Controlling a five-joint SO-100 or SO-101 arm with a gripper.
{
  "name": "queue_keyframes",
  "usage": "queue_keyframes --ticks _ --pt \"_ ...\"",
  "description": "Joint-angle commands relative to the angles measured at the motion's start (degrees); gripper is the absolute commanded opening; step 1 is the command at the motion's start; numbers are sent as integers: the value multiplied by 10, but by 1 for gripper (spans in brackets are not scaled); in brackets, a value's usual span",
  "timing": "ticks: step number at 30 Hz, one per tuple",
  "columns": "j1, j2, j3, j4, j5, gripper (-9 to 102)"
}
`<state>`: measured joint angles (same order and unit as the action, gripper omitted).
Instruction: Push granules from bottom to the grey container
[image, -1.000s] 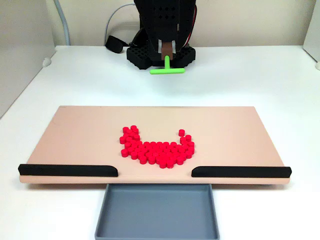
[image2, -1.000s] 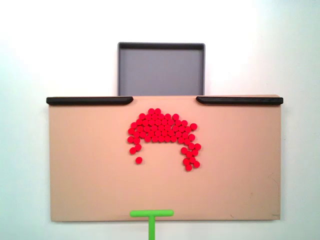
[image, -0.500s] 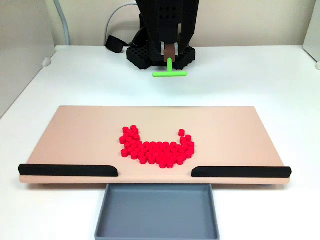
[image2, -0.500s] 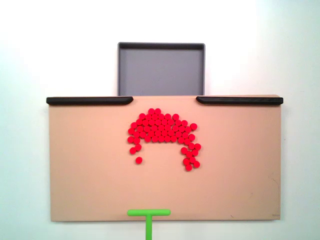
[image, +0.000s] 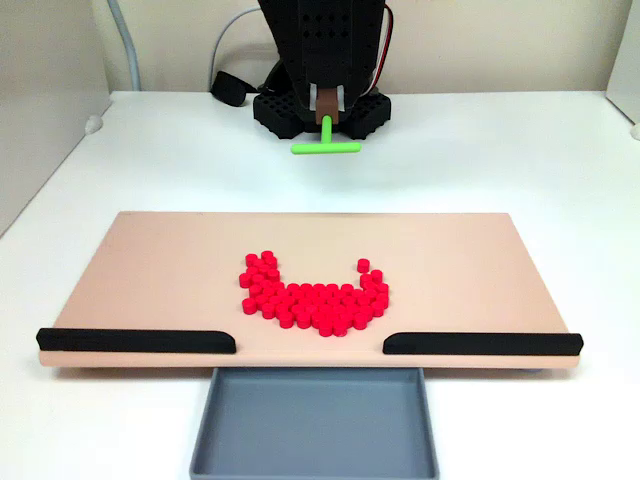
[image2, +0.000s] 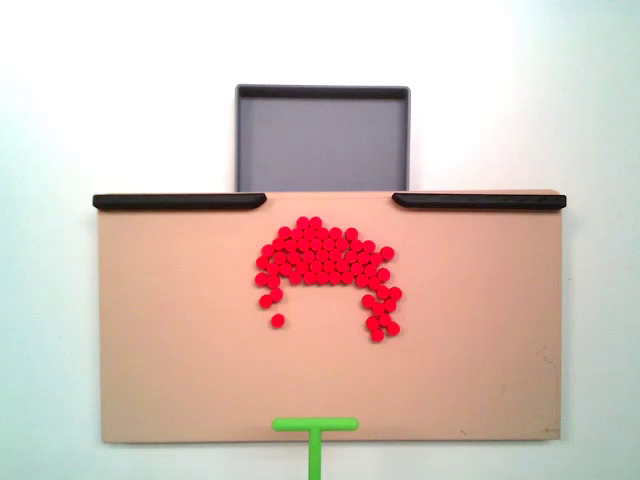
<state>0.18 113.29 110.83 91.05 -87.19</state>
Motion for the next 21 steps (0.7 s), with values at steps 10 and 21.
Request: queue_keyframes --ticks 10,21 --pt "40 3 -4 -1 -49 0" --pt "98 26 47 -77 -125 0"
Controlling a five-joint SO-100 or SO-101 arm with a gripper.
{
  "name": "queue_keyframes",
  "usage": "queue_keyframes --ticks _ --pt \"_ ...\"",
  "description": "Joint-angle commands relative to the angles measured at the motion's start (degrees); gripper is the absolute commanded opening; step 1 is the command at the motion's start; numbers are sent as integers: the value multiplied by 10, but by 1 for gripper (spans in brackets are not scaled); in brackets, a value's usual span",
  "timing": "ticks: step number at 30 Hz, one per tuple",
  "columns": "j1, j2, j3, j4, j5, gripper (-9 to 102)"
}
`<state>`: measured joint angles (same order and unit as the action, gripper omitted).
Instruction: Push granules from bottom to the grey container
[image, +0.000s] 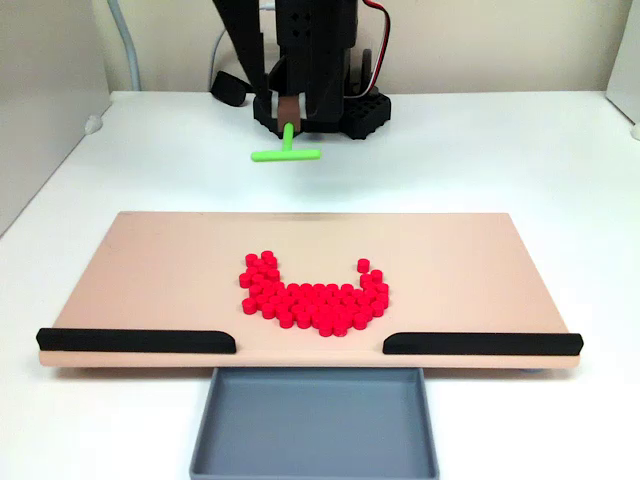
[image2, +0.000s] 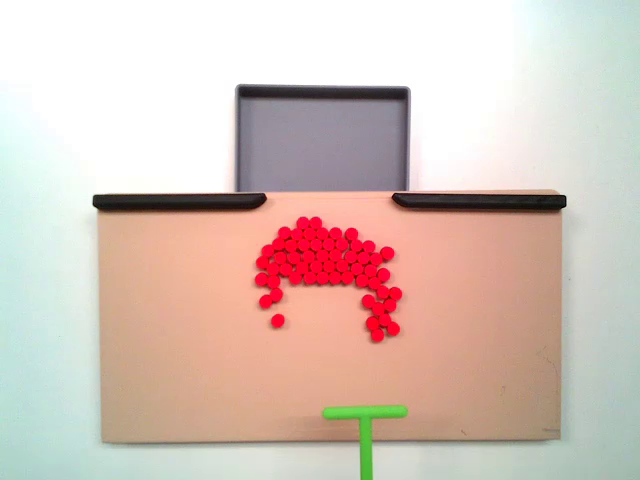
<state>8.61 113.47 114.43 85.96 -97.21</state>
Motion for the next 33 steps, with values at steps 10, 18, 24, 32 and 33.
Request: queue_keyframes --ticks 10,18,24,32,33 --pt "44 -8 20 -41 -32 0" --pt "41 -32 54 -105 6 0" --pt "32 -55 60 -116 23 0" --pt "19 -64 87 -156 30 0" --pt "19 -67 89 -163 27 0"
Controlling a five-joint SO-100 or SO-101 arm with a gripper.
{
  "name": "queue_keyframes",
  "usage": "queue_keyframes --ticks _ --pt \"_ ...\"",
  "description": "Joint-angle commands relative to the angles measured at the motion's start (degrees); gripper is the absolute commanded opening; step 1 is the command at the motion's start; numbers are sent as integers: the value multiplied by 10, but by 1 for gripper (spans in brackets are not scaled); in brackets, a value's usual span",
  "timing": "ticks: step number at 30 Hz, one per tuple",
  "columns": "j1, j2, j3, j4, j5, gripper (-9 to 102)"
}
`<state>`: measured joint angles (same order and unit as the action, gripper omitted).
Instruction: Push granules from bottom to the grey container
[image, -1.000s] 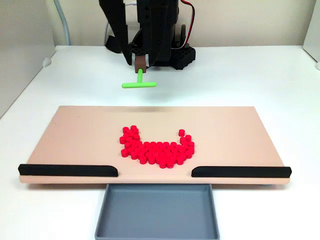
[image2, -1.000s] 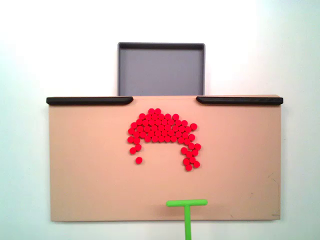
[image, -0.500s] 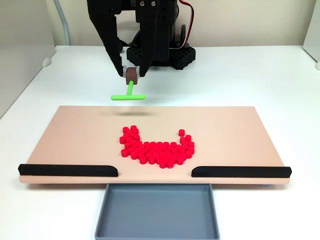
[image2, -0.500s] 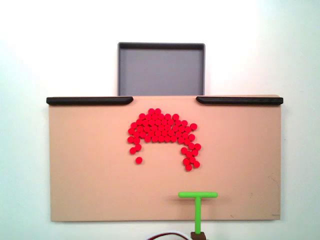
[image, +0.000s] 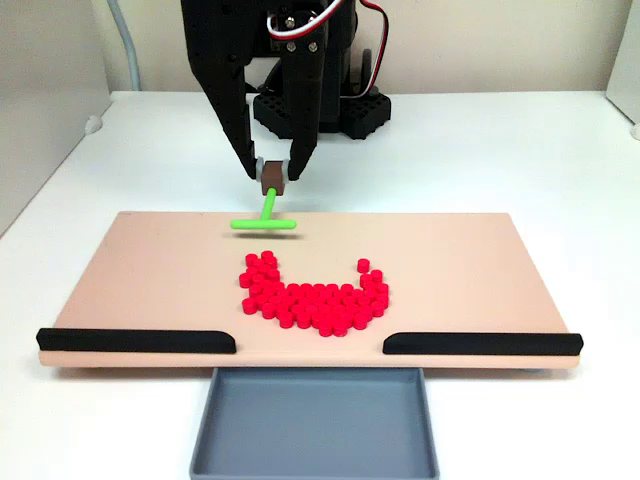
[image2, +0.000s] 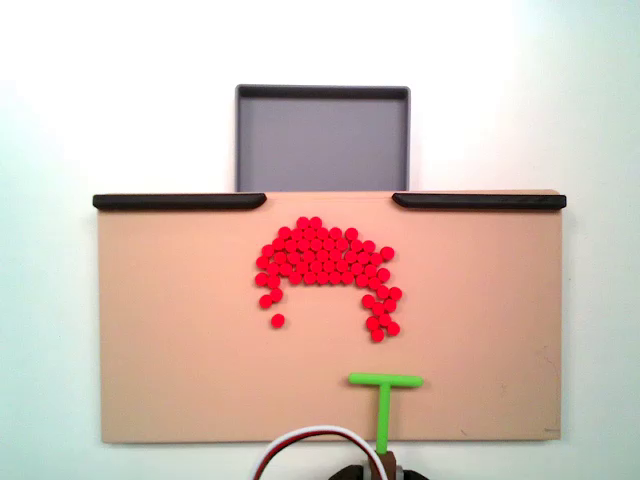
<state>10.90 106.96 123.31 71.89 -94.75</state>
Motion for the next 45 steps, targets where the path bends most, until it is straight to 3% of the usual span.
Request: queue_keyframes --ticks 1,12,45 --pt "-3 -6 0 -25 -2 0" --pt "-4 -54 0 -77 -13 0" --pt "-28 -169 -100 -96 -56 0"
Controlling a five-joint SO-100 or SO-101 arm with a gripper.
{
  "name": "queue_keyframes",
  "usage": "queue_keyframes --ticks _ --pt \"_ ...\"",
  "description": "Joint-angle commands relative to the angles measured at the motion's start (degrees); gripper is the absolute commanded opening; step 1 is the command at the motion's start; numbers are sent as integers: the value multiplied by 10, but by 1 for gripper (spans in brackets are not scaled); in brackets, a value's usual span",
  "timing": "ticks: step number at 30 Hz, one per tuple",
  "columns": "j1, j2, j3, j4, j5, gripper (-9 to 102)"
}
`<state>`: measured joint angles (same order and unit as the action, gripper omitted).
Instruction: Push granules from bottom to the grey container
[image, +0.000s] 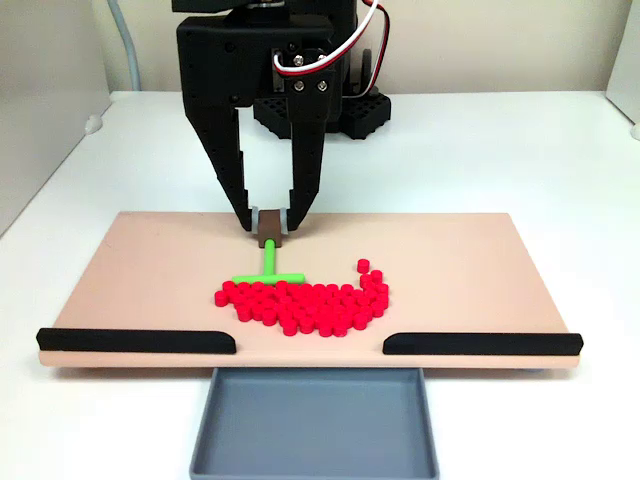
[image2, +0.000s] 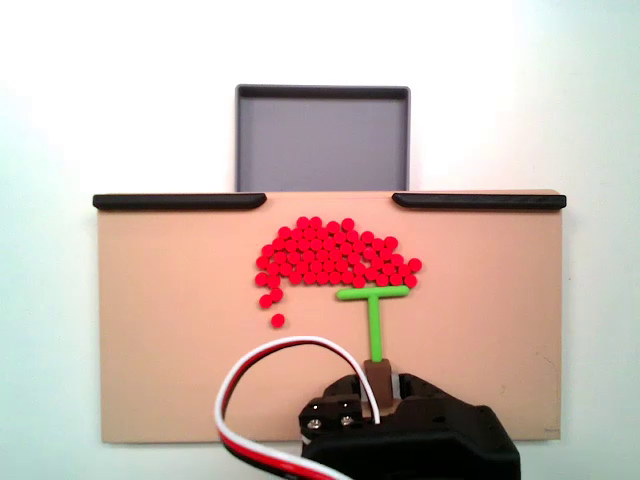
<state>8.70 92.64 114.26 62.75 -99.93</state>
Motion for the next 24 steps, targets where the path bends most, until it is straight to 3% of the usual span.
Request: queue_keyframes --ticks 1,8,17,24 --pt "-6 -28 -13 -4 -4 0" --pt "-9 0 -18 15 -4 0" --pt "-17 89 -95 171 18 0" --pt "-45 148 -139 221 78 0"
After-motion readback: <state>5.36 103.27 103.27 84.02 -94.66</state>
